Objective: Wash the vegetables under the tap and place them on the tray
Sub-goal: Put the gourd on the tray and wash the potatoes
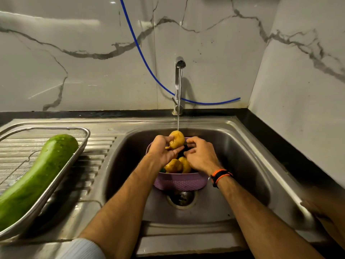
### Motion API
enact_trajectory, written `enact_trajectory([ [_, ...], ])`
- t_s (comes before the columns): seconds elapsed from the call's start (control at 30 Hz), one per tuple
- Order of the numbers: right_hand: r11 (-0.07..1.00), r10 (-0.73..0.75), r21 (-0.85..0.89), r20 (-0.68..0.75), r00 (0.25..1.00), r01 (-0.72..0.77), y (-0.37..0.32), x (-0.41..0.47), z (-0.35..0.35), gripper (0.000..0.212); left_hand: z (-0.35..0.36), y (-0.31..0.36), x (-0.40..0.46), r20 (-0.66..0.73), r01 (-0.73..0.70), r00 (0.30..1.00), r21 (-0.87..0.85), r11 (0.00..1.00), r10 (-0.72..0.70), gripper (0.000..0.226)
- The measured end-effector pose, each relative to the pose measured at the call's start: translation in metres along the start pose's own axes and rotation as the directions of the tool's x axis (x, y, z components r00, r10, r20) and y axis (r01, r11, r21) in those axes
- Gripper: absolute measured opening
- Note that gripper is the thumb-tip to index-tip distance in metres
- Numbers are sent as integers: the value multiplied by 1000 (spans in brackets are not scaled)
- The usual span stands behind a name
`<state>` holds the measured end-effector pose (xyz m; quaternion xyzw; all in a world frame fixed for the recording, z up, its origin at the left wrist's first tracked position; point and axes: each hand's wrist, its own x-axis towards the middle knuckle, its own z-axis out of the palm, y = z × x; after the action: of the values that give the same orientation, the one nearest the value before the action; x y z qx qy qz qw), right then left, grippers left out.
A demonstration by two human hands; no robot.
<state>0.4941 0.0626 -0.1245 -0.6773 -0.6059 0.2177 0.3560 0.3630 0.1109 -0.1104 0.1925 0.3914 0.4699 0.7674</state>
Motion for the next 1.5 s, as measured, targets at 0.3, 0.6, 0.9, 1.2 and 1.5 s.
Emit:
enact_trajectory([
  [0.3,997,-28,78,64,998,23,-37,19,3,49,3,-1,-9,63,-7,998,45,999,4,30],
  [0.6,980,-96,177,11,995,92,-41,25,41,55,1,-4,5,-29,-172,985,-4,985,172,37],
  [0.9,975,-137,167,-58,989,145,-37,27,40,52,8,-11,8,-68,-235,969,50,971,239,32],
  [1.2,971,-133,191,-85,988,147,-43,25,42,54,6,-12,8,-52,-240,970,-7,971,239,31],
  [1.5,970,-108,205,-109,988,129,-42,29,37,59,5,-10,8,-34,-243,969,40,969,244,29],
])
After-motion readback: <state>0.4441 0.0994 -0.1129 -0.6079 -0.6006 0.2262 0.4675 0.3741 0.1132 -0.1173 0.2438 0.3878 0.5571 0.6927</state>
